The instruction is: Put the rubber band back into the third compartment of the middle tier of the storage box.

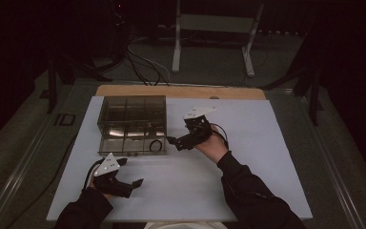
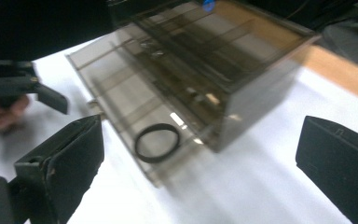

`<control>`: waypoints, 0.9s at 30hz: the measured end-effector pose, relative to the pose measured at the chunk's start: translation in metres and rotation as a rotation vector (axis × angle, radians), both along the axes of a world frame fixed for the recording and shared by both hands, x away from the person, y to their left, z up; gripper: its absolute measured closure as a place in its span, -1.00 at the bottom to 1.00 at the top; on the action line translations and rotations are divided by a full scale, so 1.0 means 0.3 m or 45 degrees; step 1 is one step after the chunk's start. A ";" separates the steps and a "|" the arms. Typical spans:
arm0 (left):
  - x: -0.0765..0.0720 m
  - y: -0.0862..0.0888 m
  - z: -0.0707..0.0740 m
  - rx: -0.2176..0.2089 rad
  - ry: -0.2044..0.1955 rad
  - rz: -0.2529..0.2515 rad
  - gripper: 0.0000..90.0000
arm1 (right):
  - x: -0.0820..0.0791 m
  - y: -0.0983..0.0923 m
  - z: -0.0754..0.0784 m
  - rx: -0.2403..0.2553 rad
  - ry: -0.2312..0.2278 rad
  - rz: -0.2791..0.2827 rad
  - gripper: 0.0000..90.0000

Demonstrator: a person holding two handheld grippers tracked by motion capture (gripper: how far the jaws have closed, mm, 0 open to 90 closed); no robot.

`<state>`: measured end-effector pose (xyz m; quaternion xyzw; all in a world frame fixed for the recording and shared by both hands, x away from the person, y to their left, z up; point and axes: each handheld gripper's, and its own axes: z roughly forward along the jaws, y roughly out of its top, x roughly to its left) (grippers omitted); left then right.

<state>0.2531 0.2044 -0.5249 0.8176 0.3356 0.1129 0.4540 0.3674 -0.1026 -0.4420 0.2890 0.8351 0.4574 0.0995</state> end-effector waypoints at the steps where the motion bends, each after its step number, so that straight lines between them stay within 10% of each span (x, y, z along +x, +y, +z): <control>1: 0.000 0.000 0.000 -0.002 0.001 0.000 -0.98 | -0.002 -0.014 -0.001 -0.002 -0.004 -0.005 -0.98; 27: -0.002 -0.002 0.003 -0.002 -0.010 0.004 -0.98 | -0.091 -0.346 -0.103 -0.025 -0.043 -0.218 -0.98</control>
